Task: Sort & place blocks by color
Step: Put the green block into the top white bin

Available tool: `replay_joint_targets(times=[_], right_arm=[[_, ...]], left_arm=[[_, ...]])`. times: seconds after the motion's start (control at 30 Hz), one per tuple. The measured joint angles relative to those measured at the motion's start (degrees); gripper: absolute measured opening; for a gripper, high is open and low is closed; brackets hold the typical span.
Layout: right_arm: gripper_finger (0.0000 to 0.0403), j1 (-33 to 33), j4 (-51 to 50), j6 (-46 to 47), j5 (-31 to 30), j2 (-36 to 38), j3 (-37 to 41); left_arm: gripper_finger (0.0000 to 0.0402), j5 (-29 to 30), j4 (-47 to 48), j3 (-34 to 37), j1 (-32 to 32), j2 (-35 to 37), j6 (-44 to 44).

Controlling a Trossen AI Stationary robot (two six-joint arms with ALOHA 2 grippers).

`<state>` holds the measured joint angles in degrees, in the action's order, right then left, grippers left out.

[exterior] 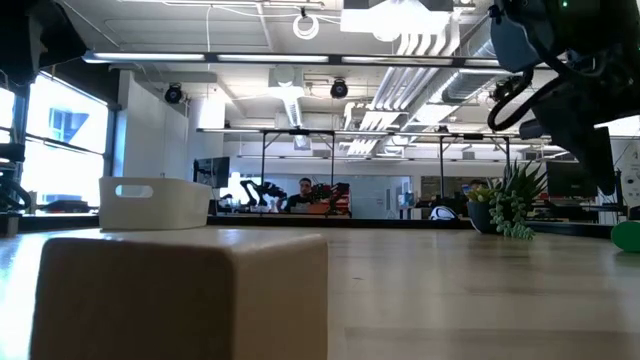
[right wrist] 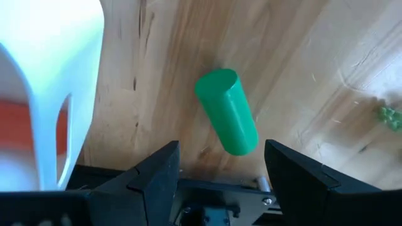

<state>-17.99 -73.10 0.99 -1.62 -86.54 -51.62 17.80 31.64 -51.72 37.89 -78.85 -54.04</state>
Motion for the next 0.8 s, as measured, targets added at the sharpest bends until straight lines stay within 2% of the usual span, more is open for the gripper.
replay_joint_targets(times=[0.23,0.47,0.8], right_arm=[[0.022,2.55,3.56,-2.48,0.9,-1.23,0.0],[0.022,6.19,4.16,-5.53,2.64,-7.34,0.0],[0.022,6.33,4.58,-7.68,3.5,-13.49,-0.02]], left_arm=[[0.0193,0.84,0.0,0.0,0.02,0.0,0.72],[0.0193,0.87,0.02,0.0,0.0,0.0,0.72],[0.0193,0.86,0.24,0.0,0.0,0.0,1.94]])
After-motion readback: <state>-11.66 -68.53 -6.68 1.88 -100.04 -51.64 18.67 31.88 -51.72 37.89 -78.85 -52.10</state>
